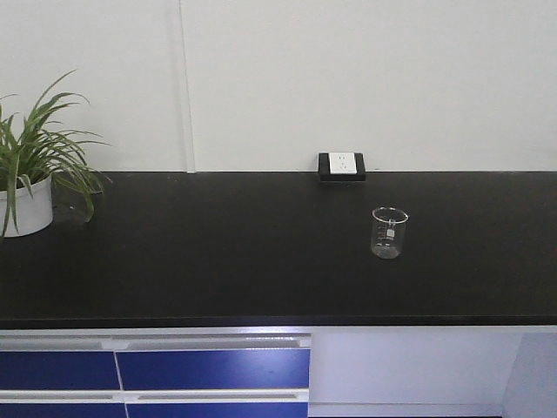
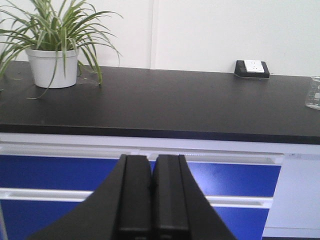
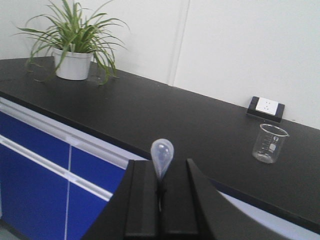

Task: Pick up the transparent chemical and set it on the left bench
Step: 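Drive the base away from the bench, holding the pipette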

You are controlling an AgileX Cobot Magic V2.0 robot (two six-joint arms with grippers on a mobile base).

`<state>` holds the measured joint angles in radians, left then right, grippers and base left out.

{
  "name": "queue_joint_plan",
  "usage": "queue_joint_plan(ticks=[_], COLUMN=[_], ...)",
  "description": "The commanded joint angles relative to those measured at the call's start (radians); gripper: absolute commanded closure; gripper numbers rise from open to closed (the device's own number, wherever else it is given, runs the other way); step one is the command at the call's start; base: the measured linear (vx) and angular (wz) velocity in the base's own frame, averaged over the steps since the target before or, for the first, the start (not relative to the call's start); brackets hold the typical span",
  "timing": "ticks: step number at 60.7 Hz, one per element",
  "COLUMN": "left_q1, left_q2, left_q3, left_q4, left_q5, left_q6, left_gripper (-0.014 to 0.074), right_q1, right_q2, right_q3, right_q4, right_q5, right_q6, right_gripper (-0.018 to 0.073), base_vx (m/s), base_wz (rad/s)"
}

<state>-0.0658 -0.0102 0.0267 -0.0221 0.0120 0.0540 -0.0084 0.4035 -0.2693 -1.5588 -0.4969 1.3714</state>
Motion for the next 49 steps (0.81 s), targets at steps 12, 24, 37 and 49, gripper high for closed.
queue_joint_plan(ticks=[12,24,37,49], left_q1=[-0.002,-0.002,-0.002,-0.002], left_q2=[-0.019,-0.019,-0.019,-0.019], left_q3=[0.016,0.016,0.016,0.016], left_q4=[-0.001,-0.001,-0.001,-0.001], left_q5=[-0.078,-0.078,-0.078,-0.078], left_q6=[-0.008,-0.008,-0.008,-0.008], left_gripper=[0.06,0.06,0.06,0.06], right_q1=[-0.005,-0.005,-0.005,-0.005], right_q2=[0.006,0.006,0.006,0.006], right_q3=[-0.03,-0.03,-0.03,-0.03], right_q4=[0.035,0.035,0.035,0.035], right_q5=[0.006,0.006,0.006,0.006], right_q6=[-0.006,-0.006,-0.006,-0.006], right_gripper=[0.0563,0.0563,0.0563,0.0563], base_vx=[-0.29,-0.21,-0.14,-0.12], base_wz=[0.15,0.34,0.56,0.77])
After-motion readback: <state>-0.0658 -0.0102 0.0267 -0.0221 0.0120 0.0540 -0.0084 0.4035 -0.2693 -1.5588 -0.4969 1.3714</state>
